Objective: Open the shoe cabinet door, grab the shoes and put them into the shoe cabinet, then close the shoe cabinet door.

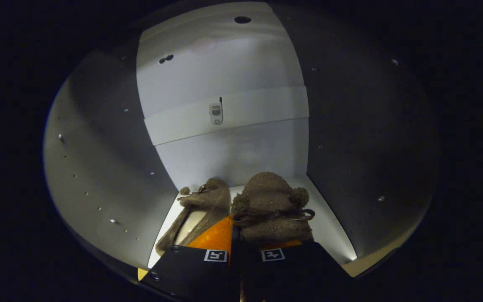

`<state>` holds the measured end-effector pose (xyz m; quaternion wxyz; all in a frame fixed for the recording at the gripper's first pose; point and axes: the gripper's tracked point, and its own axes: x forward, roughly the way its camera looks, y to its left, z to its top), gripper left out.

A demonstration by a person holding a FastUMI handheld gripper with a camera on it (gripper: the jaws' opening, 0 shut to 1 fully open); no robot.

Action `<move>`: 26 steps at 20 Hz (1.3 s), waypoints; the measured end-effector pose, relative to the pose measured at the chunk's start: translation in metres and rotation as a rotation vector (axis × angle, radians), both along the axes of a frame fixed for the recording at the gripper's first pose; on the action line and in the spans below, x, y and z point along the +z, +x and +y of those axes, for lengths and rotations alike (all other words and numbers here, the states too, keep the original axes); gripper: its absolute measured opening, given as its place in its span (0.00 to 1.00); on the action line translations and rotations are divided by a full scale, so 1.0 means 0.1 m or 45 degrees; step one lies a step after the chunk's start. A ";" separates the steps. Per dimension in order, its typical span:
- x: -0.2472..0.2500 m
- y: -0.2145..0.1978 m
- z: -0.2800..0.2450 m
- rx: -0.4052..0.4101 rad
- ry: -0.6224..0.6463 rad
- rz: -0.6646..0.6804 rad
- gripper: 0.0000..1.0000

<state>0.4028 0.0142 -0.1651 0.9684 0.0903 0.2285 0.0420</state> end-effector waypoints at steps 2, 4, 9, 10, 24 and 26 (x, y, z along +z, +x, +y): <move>-0.11 0.14 0.03 0.012 -0.026 0.018 0.15; -0.20 0.27 0.05 0.012 -0.042 0.036 0.15; -0.31 0.47 0.05 0.012 -0.112 0.066 0.15; -0.34 0.48 0.07 0.016 -0.113 0.073 0.15; -0.03 -0.10 0.11 0.057 -0.127 0.032 0.90; 0.13 -0.26 0.07 0.051 -0.115 -0.033 0.99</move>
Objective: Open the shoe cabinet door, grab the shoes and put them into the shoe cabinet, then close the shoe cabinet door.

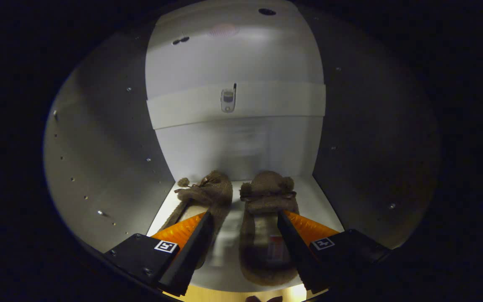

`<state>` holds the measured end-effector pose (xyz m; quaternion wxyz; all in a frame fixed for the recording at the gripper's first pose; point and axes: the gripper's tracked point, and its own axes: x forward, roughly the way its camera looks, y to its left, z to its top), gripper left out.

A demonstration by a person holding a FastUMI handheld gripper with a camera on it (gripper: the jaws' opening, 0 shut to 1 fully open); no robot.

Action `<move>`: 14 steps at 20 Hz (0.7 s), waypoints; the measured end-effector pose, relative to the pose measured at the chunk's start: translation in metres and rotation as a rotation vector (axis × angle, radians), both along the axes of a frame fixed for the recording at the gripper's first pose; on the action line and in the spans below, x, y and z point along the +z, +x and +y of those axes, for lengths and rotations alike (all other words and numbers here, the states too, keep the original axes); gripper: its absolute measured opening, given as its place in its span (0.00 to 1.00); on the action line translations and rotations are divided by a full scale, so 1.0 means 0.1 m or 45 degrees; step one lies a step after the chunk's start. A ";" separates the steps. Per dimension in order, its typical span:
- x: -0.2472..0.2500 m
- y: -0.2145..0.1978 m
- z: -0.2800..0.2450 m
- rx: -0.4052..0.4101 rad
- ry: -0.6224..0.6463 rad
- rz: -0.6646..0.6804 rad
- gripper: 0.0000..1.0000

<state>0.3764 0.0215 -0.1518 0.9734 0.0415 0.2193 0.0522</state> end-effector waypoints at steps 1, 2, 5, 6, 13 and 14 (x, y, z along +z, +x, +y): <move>0.08 -0.11 -0.01 0.000 0.006 -0.031 0.99; 0.18 -0.23 -0.01 0.006 0.007 -0.070 0.99; 0.54 -0.66 0.01 0.027 -0.010 -0.215 0.99; 0.66 -0.84 0.03 0.032 -0.003 -0.264 0.99; 1.38 -2.09 -0.01 0.059 0.062 -0.509 0.99; 1.43 -2.23 -0.05 0.060 0.072 -0.528 0.98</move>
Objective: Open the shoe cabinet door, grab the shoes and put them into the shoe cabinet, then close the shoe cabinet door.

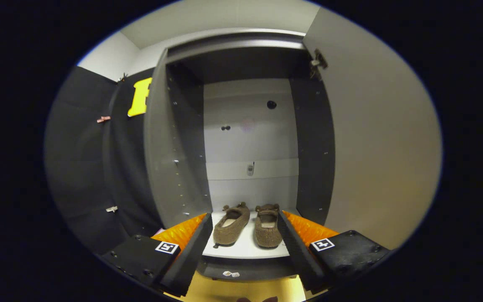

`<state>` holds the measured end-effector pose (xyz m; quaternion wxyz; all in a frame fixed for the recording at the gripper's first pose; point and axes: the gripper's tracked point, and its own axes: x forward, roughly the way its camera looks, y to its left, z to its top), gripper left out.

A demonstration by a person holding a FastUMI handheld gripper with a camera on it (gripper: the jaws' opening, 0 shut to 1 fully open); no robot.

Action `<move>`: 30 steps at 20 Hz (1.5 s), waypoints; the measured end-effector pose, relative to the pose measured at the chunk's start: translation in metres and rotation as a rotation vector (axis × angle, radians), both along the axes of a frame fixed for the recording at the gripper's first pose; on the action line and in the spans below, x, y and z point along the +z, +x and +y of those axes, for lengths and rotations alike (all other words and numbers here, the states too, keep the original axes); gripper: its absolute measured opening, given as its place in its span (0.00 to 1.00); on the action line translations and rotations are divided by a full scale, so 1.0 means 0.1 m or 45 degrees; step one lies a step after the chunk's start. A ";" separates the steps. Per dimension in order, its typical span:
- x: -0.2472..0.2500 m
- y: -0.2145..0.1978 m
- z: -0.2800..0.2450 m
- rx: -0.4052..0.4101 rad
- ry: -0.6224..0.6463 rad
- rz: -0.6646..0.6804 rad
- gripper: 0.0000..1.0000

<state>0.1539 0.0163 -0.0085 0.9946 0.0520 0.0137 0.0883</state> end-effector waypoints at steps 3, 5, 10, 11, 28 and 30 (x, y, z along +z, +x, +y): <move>0.06 -0.48 -0.11 0.000 -0.027 -0.020 0.98; 0.08 -0.81 -0.14 0.029 -0.004 -0.011 0.98; 0.22 -1.47 -0.46 0.042 0.015 -0.017 0.98; 0.25 -1.59 -0.54 0.036 0.008 -0.022 0.98; 0.16 -2.74 -2.68 -0.348 0.009 0.048 0.98; 0.14 -2.61 -2.98 -0.421 -0.006 0.052 0.98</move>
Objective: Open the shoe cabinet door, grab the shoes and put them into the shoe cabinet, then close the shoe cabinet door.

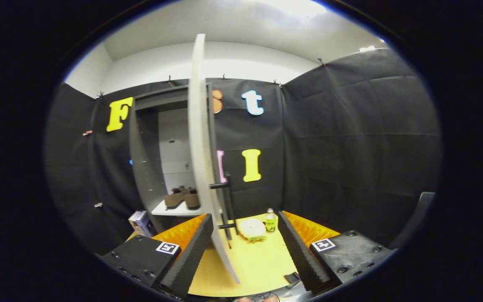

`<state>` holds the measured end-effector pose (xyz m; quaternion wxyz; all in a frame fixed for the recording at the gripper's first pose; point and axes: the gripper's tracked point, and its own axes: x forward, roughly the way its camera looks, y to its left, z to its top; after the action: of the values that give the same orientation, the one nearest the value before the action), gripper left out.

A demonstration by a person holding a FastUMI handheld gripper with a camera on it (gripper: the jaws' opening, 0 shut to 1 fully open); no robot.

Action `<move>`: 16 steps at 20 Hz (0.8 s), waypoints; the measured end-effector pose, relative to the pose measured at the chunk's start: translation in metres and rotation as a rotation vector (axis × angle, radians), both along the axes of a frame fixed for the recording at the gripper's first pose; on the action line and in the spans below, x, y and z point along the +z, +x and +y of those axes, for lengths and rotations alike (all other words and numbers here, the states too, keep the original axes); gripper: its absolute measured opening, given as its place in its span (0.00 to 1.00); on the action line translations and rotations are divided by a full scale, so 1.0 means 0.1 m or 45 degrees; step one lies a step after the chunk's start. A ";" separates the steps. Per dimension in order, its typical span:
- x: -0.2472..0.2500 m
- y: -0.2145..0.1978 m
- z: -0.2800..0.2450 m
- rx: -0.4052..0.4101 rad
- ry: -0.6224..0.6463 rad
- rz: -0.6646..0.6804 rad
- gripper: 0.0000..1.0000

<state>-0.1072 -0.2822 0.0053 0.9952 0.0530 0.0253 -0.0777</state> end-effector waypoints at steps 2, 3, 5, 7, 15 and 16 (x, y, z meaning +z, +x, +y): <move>0.02 0.20 -0.24 -0.047 -0.014 -0.009 0.98; 0.03 0.32 -0.32 -0.059 -0.021 -0.006 0.98; 0.02 0.57 -0.36 -0.058 -0.028 0.000 0.98; -0.03 0.77 -0.30 -0.031 -0.033 0.018 0.98; -0.03 0.87 -0.09 0.008 -0.022 0.026 0.97; -0.02 0.88 -0.02 0.023 -0.019 0.028 0.97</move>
<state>-0.0191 -0.2841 0.0033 0.9959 0.0445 0.0363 -0.0694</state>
